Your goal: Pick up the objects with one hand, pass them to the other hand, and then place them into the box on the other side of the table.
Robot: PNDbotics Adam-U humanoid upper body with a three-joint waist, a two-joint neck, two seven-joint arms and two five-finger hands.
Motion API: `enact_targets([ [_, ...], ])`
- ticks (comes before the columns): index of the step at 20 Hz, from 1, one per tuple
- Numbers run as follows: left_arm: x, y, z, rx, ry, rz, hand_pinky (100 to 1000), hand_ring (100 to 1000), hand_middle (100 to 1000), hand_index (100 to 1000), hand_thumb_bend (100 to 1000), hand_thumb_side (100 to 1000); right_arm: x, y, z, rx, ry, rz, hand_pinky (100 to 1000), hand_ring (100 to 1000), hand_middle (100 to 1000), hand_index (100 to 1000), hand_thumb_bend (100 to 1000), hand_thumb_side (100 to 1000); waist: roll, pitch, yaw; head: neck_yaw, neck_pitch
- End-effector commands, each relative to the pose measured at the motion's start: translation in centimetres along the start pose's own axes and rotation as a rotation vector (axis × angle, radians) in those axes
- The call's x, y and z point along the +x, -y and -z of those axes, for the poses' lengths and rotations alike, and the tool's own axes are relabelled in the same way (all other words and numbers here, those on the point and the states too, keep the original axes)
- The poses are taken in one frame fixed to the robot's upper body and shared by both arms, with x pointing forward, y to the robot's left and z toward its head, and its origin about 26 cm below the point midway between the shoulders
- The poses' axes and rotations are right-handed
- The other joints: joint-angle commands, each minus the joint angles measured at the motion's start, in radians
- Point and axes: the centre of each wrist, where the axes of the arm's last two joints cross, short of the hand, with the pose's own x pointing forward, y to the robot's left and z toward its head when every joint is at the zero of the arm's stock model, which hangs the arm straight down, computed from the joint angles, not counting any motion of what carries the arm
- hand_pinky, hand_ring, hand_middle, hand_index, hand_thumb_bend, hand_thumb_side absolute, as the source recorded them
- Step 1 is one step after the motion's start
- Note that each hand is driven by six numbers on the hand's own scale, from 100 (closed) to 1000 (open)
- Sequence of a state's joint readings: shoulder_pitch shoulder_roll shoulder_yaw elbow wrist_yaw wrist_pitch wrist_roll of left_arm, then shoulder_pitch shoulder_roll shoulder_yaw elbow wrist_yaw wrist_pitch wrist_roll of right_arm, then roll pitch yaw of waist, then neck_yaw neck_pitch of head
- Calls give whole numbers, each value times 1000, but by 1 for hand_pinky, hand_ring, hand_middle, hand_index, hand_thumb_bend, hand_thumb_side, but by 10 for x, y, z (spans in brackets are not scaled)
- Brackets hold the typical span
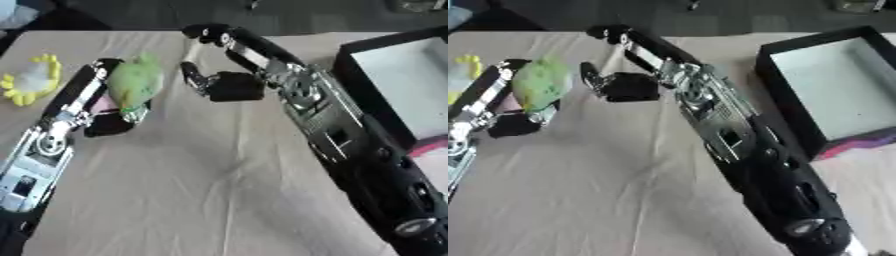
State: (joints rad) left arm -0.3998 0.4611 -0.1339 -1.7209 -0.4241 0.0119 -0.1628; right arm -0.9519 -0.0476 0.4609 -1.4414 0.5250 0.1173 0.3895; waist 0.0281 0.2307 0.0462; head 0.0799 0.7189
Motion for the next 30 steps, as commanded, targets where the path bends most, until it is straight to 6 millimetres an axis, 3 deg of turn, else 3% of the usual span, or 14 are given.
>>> enact_targets([
  [1, 6, -6, 4, 15, 45, 11, 770, 654, 569, 582, 100, 189, 9, 4, 8, 19, 24, -49, 974, 953, 924, 955, 193, 548, -11, -37, 0, -4, 2],
  [5, 9, -4, 6, 11, 71, 16, 770, 655, 569, 581, 100, 184, 11, 1, 12, 59, 40, -68, 974, 956, 928, 960, 233, 523, -10, -38, 1, -9, 7],
  [10, 10, -1, 7, -6, 81, 14, 770, 655, 569, 579, 100, 186, 13, 1, 15, 95, 74, -72, 971, 955, 931, 972, 317, 372, -11, -38, 0, -23, 14],
  [17, 14, 2, 8, -51, 117, 5, 771, 655, 568, 578, 100, 193, 13, -3, 17, 86, 83, -84, 968, 950, 927, 973, 335, 393, -8, -35, -1, -39, 18],
  [26, 19, 5, 10, -88, 160, -5, 754, 655, 568, 579, 100, 195, 12, -11, 21, 108, 86, -74, 969, 947, 920, 962, 285, 412, -7, -34, -1, -44, 19],
  [30, 20, 5, 11, -89, 168, -9, 753, 656, 569, 580, 100, 195, 11, -14, 21, 97, 74, -51, 967, 932, 872, 913, 182, 360, -8, -33, 0, -43, 18],
])
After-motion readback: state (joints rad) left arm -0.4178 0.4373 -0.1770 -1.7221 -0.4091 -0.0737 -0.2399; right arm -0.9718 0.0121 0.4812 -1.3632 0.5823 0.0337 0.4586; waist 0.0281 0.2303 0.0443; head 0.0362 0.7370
